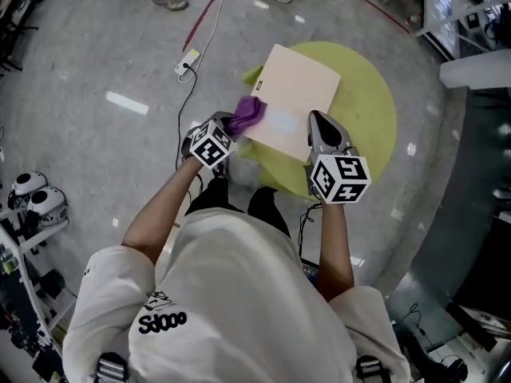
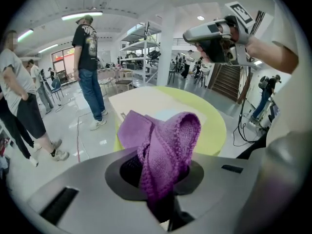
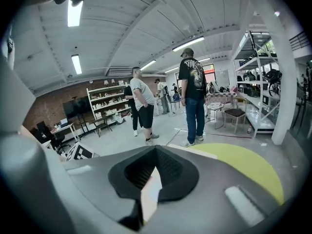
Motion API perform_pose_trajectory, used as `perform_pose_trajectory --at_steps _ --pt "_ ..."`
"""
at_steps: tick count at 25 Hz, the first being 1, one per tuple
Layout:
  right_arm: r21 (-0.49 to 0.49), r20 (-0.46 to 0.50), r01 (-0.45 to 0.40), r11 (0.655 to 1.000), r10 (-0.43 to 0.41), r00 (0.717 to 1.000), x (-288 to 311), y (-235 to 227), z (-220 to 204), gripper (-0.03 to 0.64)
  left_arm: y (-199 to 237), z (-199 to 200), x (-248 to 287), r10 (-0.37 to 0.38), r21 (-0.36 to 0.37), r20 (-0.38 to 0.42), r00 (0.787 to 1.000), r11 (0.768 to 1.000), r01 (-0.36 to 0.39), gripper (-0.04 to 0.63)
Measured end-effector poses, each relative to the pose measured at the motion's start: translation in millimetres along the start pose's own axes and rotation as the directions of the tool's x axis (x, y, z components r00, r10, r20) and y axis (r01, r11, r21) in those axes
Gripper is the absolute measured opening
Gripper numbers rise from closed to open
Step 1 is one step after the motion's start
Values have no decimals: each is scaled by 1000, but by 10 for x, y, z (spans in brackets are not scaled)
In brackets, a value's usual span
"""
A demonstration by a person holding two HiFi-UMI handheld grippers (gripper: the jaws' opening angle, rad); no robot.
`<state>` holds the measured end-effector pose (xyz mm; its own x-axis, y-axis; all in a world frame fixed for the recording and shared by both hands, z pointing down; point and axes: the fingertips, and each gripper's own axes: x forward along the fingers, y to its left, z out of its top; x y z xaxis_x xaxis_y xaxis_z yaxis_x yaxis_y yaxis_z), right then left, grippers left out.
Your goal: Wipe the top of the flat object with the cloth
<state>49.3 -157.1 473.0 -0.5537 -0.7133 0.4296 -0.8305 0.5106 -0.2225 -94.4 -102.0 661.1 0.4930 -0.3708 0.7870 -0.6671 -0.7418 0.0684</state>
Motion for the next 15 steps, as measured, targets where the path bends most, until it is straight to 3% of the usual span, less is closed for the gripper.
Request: perform_pose_trajectory --at_steps 4,8,15 --pt "-27 27 15 1000 -14 1000 -43 -86 186 9 308 340 -81 67 -76 104 992 995 -60 64" --pt "-62 78 34 997 -29 997 -115 -165 448 9 543 762 -219 119 -91 184 976 990 -104 64" --pt "-164 177 95 982 -65 982 -306 -262 971 9 705 1655 -593 151 -77 368 917 988 -132 64"
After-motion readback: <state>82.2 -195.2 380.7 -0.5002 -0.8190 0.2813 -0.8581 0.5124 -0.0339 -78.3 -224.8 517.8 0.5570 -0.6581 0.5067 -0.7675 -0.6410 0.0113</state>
